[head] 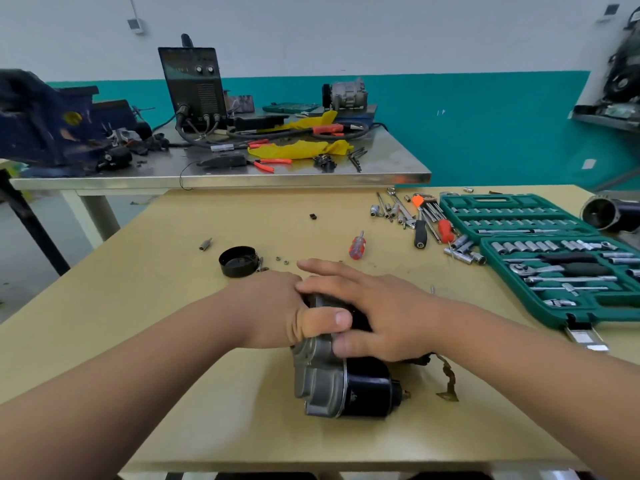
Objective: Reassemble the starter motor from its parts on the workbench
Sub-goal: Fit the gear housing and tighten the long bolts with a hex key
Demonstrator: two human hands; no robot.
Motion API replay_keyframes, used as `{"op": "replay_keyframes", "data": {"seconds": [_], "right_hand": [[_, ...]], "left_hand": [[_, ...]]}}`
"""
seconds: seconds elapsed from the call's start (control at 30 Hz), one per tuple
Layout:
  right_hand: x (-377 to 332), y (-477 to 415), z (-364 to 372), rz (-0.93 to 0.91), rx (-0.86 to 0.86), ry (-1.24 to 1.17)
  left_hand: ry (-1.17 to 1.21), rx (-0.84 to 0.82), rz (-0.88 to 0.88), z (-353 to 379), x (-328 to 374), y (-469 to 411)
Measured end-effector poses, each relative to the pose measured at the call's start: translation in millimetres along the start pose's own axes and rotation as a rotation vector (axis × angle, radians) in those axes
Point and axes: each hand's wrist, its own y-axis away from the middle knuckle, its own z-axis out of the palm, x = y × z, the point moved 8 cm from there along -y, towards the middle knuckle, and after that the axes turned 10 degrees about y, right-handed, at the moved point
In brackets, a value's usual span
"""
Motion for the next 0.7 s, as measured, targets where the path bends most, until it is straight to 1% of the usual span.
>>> {"op": "replay_keyframes", "data": {"seconds": [0.07, 0.1, 0.2, 0.27, 0.3, 0.33, 0.4, 0.43, 0.47, 0.5, 0.57, 0.6, 0.63, 0.7], "right_hand": [[-4.2, 0.1, 0.2, -0.049, 0.002, 0.015], [-4.9, -0.4, 0.0, -0.057, 0.005, 0.009], [-3.7, -2.3, -0.5, -0.041, 0.026, -0.021], [-2.2, -3.2, -1.7, -0.020, 0.056, -0.014], [-1.2, -3.6, -2.6, -0.009, 0.070, -0.010], [0.0, -3.6, -2.7, 0.001, 0.079, -0.006], [2.5, -2.3, -2.8, 0.018, 0.091, 0.003], [4.3, -1.2, -2.6, 0.031, 0.099, 0.005], [6.1, -0.4, -2.4, 0.046, 0.109, 0.010], [8.2, 0.2, -2.6, 0.067, 0.122, 0.022], [13.3, 0.3, -3.1, 0.130, 0.156, 0.048], [16.4, -0.2, -3.5, 0.174, 0.178, 0.062], [20.1, -0.8, -4.4, 0.229, 0.206, 0.079], [28.5, -0.6, -7.2, 0.358, 0.278, 0.120]], "left_hand": [[0.154, 0.045, 0.019, -6.1, 5.8, 6.9], [0.182, 0.066, 0.022, -8.4, 7.2, 9.9], [0.195, 0.110, -0.012, -11.3, 7.2, 12.9], [0.198, 0.207, -0.030, -15.0, 2.2, 13.1], [0.236, 0.288, -0.044, -17.4, -2.6, 16.5], [0.327, 0.422, -0.045, -19.9, -8.8, 22.8], [0.610, 0.732, -0.033, -14.1, -23.2, 46.8], [0.738, 0.832, -0.033, -3.4, -30.7, 61.0], [0.829, 0.833, -0.058, 14.4, -37.4, 70.3], [0.890, 0.744, -0.103, 35.7, -40.0, 72.3], [0.898, 0.448, -0.147, 70.5, -26.2, 66.3], [0.875, 0.342, -0.121, 78.4, -16.7, 60.4], [0.859, 0.307, -0.083, 77.8, -11.0, 52.1], [0.829, 0.372, -0.024, 61.4, -9.8, 32.6]]}}
